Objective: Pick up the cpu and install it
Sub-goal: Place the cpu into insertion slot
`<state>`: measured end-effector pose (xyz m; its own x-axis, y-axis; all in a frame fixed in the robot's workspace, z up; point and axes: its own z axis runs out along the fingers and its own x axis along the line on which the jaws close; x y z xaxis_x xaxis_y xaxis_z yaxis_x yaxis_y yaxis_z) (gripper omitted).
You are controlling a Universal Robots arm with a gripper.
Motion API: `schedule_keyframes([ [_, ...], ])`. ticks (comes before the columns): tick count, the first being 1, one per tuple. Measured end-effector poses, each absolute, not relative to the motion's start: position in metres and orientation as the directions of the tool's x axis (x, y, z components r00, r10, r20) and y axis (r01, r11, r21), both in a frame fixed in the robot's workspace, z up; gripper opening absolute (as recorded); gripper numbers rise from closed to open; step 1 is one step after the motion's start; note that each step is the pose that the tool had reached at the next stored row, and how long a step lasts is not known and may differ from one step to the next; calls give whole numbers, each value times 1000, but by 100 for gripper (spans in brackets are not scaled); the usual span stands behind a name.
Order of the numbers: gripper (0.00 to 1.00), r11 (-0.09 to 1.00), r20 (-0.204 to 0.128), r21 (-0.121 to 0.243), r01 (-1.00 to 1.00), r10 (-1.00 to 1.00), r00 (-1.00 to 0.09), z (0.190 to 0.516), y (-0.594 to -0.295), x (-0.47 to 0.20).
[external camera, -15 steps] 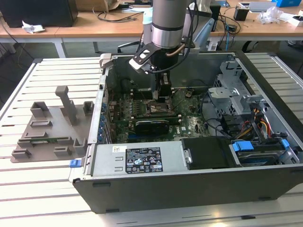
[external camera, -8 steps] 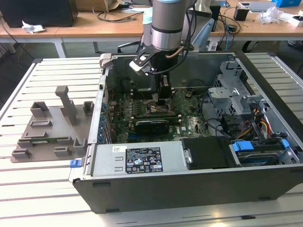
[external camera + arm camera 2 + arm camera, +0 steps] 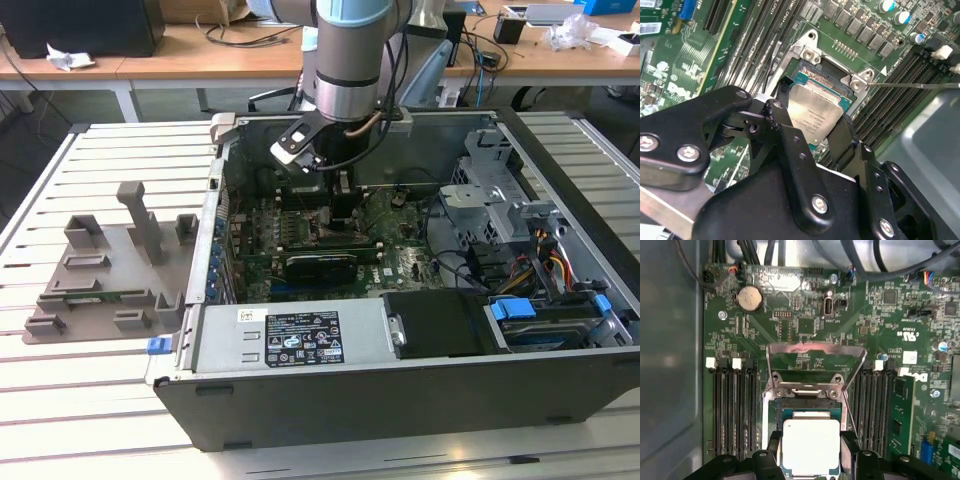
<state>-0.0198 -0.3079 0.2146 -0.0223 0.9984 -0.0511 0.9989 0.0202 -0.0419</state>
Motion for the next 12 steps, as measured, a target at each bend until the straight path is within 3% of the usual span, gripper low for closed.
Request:
schedule_keyframes([
  [12,55,26,-50,-42,999,998,-28,202,-307,-20],
])
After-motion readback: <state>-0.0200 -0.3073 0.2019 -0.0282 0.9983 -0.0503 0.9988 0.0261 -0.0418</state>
